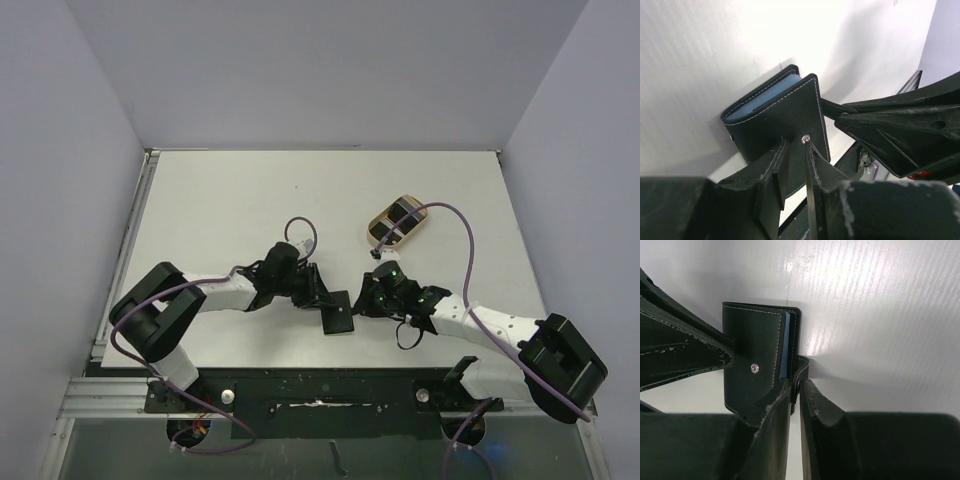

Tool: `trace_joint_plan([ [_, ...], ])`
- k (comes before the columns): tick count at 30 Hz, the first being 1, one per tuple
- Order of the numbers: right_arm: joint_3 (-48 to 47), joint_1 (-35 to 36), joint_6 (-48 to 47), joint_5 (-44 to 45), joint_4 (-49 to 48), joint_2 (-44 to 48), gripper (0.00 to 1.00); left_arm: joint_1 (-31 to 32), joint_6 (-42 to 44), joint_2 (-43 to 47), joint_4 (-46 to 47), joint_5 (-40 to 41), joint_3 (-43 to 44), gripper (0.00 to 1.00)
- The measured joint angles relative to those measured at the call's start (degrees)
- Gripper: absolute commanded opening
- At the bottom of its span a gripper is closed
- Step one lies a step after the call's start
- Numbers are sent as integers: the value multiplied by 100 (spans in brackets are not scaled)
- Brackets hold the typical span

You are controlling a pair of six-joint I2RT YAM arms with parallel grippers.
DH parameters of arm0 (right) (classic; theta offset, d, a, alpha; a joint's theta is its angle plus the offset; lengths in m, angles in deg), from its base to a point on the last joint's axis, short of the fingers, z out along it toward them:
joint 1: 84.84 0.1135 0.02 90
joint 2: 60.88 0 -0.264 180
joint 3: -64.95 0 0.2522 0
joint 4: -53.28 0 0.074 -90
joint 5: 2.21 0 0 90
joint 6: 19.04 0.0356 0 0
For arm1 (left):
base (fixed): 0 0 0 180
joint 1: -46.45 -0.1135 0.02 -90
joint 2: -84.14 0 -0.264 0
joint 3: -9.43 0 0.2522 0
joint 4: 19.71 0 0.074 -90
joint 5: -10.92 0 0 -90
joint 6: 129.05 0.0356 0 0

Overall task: Put the credit cards into the card holder
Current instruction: Close the card holder at the center of the board.

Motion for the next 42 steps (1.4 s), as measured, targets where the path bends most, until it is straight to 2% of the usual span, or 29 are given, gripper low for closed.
trace_joint_plan([
  [3, 15, 0, 9, 2, 0, 0, 12, 11, 31, -96, -59, 0, 63, 15],
  [8, 17, 0, 11, 2, 11, 46, 18, 17, 68, -229, -203, 0, 212, 15],
  [26, 17, 0, -15, -122, -57, 157, 12, 37, 181, -343, -389, 11, 358, 15],
  [42, -72, 0, -9, -592, -640, -514, 13, 52, 170, -369, -356, 11, 367, 15],
])
